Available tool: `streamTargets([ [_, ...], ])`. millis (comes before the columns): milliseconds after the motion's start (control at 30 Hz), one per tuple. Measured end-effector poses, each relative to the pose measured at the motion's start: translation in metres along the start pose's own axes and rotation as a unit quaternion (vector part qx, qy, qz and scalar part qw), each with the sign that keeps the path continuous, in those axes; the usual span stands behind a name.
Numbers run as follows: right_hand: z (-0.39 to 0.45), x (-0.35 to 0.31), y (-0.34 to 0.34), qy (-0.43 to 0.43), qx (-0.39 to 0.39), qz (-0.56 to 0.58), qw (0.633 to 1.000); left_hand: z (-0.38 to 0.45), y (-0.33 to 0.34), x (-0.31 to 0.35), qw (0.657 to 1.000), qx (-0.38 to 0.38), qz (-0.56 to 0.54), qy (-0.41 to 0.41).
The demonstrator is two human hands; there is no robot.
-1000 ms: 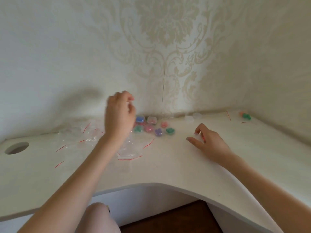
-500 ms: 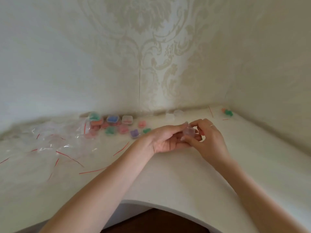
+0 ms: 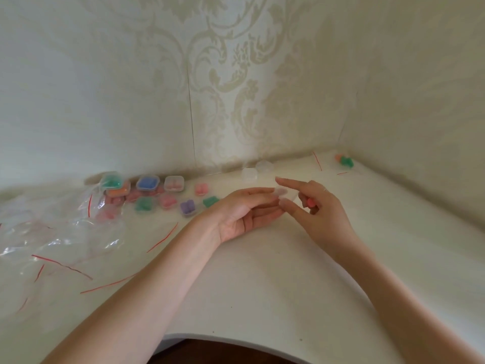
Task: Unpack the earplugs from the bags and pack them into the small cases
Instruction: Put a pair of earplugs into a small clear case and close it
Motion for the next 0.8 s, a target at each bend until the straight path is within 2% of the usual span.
streamTargets([
  [200,-0.001,-0.004,0.002,-0.008,-0.015,0.032,0.999,-0.001,0.007,-0.003,0.999,-0.023,-0.035,-0.013],
  [433,-0.003,-0.005,-0.006,0.007,0.035,0.018,0.999,-0.002,0.011,-0.002,0.999,-0.036,-0.038,-0.009],
  [800,-0.004,-0.006,0.002,-0.002,-0.038,-0.020,0.999,-0.003,0.013,-0.005,0.998,-0.055,-0.030,-0.023],
])
Point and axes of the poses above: each hand's wrist, its own z-axis towards the middle knuckle, its own y-axis out of the palm, x = y × z, the point moved 8 cm from there along z, towards the middle knuckle, and after that the axes turned 3 degrees about y, right-handed, at the moved point
